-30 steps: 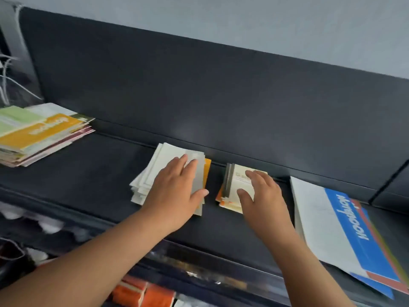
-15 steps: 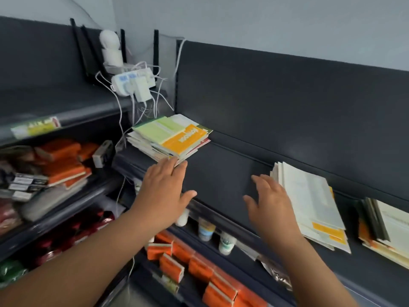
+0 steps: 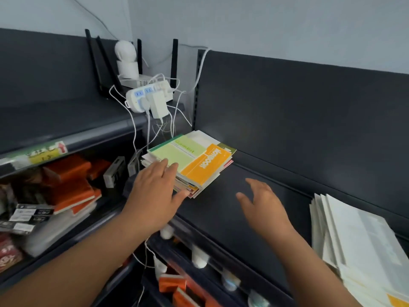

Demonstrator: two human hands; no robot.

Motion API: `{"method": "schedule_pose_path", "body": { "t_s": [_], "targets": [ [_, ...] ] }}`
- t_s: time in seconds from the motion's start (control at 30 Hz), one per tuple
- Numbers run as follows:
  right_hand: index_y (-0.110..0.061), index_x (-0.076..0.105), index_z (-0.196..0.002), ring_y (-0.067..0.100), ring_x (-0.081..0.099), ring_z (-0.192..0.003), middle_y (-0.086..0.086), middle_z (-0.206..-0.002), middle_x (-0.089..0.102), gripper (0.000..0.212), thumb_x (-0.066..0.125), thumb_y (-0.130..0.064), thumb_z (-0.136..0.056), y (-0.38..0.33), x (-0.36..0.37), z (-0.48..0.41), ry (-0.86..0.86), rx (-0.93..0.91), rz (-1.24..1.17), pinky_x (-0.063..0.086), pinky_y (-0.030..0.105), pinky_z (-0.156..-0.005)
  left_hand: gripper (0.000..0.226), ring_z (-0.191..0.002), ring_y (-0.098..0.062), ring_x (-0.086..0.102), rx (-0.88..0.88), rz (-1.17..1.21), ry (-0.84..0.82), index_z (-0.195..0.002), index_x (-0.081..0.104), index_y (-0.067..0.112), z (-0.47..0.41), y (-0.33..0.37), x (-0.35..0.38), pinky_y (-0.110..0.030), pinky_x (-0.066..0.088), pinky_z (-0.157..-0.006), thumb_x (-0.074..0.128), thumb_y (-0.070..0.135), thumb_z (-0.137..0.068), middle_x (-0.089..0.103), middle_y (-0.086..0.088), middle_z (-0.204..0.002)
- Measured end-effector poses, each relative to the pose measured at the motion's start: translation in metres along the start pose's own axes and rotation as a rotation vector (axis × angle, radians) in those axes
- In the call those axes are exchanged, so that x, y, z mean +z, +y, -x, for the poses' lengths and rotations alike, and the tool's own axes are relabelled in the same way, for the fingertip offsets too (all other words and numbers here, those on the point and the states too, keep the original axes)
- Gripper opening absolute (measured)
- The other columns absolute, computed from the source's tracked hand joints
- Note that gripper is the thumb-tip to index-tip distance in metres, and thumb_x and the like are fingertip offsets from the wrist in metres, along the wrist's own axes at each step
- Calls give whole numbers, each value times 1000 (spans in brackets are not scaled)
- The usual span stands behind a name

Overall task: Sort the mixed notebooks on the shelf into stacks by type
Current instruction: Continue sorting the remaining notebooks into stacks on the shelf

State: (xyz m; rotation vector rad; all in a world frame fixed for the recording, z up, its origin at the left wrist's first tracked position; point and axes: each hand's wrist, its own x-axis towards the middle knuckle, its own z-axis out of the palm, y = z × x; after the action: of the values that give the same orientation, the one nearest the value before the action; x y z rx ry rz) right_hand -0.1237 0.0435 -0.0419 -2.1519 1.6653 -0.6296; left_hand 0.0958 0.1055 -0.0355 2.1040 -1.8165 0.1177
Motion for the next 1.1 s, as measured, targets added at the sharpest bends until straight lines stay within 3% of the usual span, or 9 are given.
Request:
{"method": "schedule_pose_path", "body": {
  "t_s": [0.27,0.47,0.53,0.63,0.77,0.9,1.03,1.1],
  "targets": [
    [-15,37,-149,17,38,-140,2,-154,39,56,46,-41,-100,-8,27,-69,-103,37,-133,31,30,-111,73,-145,-27,17,-79,-32,7,-151,21,15,-78,-29,9,-43,15,-118,42,55,-93,22,-11,-158],
    [-16,38,-148,17,41,-137,2,-151,42,58,45,-46,-100,-15,39,-86,-111,125,-202,37,33,-110,71,-138,-27,32,-56,-119,-139,-146,31,17,-123,-47,25,-44,26,-113,31,63,-91,40,-8,-147],
    [-17,46,-141,16,49,-127,-1,-140,52,52,45,-48,-99,-19,44,-93,-117,207,-278,41,32,-101,70,-130,-26,40,-31,-138,-193,-143,35,18,-134,-50,26,-44,32,-108,27,65,-91,46,-6,-139],
    [-12,59,-109,12,57,-87,5,-106,65,42,44,-49,-99,-28,51,-102,-114,325,-379,47,31,-79,69,-123,-23,46,39,-154,-219,-142,37,19,-143,-50,25,-40,34,-103,24,65,-92,49,-4,-135],
    [-17,60,-104,27,67,-101,12,-110,69,34,43,-47,-100,-42,59,-111,-129,490,-601,54,41,-88,70,-126,-20,42,206,-89,-214,-144,37,22,-145,-42,25,-37,30,-109,23,66,-92,48,-1,-136],
    [-21,58,-110,20,73,-92,2,-102,74,30,45,-46,-100,-47,69,-113,-123,559,-778,58,45,-87,72,-132,-21,36,227,-1,-241,-148,27,23,-153,-45,27,-38,28,-111,24,67,-91,42,-3,-141],
    [-16,58,-111,16,74,-83,3,-97,74,30,47,-42,-100,-55,73,-112,-94,611,-827,59,31,-65,66,-115,-22,45,247,-49,-310,-128,40,22,-162,-55,32,-39,36,-101,19,70,-89,53,-2,-120],
    [-17,59,-112,19,74,-85,3,-98,74,32,51,-45,-98,-56,76,-112,-71,638,-821,58,34,-66,55,-108,-19,46,294,-34,-314,-111,42,25,-160,-54,33,-39,36,-99,19,70,-88,55,2,-112]
  ]
}}
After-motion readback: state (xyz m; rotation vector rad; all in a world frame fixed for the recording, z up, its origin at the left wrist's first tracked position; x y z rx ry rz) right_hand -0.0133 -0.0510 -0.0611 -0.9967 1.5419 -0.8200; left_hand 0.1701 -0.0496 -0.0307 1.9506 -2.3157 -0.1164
